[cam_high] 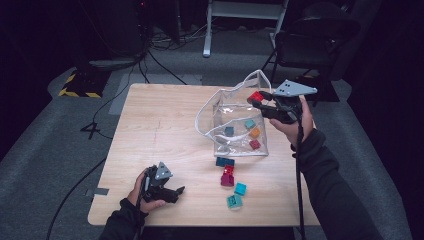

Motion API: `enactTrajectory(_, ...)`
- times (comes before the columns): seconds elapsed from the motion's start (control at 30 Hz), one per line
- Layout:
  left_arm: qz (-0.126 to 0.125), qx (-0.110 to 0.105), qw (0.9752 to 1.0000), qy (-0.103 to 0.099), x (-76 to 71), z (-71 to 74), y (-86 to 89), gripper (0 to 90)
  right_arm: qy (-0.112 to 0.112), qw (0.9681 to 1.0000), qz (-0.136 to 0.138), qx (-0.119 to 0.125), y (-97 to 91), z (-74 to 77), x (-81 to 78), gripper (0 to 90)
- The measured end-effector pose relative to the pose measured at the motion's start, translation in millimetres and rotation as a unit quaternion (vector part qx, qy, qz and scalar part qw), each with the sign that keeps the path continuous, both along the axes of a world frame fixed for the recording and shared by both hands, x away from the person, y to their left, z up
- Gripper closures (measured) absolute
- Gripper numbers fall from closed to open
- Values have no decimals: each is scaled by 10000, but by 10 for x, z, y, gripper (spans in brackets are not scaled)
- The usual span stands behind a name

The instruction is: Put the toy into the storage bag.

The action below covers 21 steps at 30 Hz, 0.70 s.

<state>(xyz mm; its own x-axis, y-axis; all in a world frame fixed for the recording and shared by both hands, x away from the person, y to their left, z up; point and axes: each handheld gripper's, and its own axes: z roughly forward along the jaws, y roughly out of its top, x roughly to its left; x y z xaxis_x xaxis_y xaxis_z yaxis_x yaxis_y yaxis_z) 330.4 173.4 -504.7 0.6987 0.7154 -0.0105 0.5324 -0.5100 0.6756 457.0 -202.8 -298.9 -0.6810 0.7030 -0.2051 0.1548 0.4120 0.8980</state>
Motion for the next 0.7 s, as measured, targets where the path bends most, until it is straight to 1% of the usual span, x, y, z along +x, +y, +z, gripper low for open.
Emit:
enactTrajectory(0.2, 1, 1, 10000, -1, 0, 0, 0, 101, 106, 9998, -156, -55, 43, -66, 116, 595)
enactTrajectory(0.27, 4, 2, 10000, 0, 0, 0, 0, 101, 109, 9996, -229, -92, 54, -81, 141, 592)
enactTrajectory(0.33, 4, 2, 10000, -2, 0, 0, 0, 101, 133, 9996, -241, -80, 57, -91, 163, 592)
enactTrajectory(0.37, 1, 2, 10000, -3, 0, 0, 0, 101, 122, 9995, -255, -111, 62, -96, 171, 590)
enactTrajectory(0.43, 2, 4, 10000, -2, 0, 0, 0, 101, 114, 9993, -313, -154, 66, -105, 190, 571)
enactTrajectory(0.53, 3, 2, 10000, -2, 0, 0, 0, 101, 147, 9992, -353, -114, 60, -114, 203, 546)
enactTrajectory(0.6, -1, 1, 10000, -1, 0, 0, 0, 101, 152, 9991, -371, -105, 56, -114, 196, 508)
enactTrajectory(0.7, 2, 2, 10000, -2, 0, 0, 0, 101, 135, 9993, -348, -72, 37, -110, 172, 498)
